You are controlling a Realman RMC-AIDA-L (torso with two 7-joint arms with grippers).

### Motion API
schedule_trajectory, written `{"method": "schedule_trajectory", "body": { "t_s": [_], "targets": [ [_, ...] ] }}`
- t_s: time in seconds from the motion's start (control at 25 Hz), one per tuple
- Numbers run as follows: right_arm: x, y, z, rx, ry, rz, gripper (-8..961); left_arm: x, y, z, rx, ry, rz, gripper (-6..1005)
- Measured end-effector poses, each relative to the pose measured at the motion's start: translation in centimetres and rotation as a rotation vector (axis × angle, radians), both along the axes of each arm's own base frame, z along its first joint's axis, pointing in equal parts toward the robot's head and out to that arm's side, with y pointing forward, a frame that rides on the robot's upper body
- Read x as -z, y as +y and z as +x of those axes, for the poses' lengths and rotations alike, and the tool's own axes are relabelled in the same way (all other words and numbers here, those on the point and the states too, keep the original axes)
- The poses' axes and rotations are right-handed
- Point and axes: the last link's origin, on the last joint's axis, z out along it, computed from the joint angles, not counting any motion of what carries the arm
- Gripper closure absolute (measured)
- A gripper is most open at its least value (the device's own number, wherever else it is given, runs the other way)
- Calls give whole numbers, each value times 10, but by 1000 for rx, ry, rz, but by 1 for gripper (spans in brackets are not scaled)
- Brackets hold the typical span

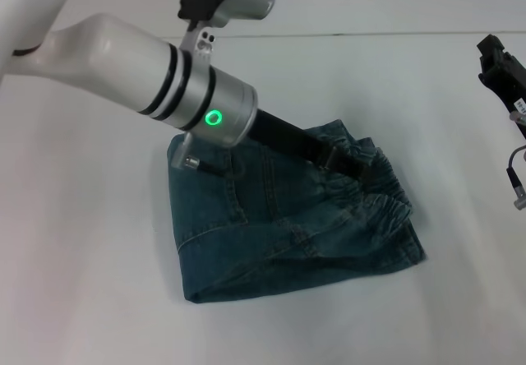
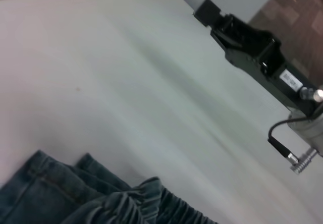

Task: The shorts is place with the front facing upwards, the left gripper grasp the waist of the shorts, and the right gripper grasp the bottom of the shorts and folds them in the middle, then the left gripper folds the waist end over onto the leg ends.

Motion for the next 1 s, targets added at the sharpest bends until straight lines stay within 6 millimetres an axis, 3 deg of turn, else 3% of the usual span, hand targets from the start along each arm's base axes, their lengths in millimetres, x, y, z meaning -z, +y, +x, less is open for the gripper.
{"method": "schedule_trajectory", "body": {
  "t_s": [0.24,0.32,0.44,0.52,0.72,0.92,1.0],
  "targets": [
    [2,-2,-2,-45,-20,-56,870,-20,-4,-13,-2,-83,59,342],
    [-2,0,-3,-111,-35,-135,869,-41,-14,-22,36,-213,99,265],
    [-6,0,-7,-174,-43,-192,867,-56,-19,-31,47,-282,133,170],
    [-12,0,-10,-221,-23,-225,865,-74,-26,-49,39,-371,183,107],
    [-34,-6,-17,-363,25,-326,862,-103,-45,-91,36,-486,314,109],
    [-63,-22,-34,-636,-52,-548,651,-123,-73,-129,57,-496,410,111],
    [-76,-31,-38,-719,-103,-656,552,-127,-77,-135,67,-490,418,112]
  ]
}}
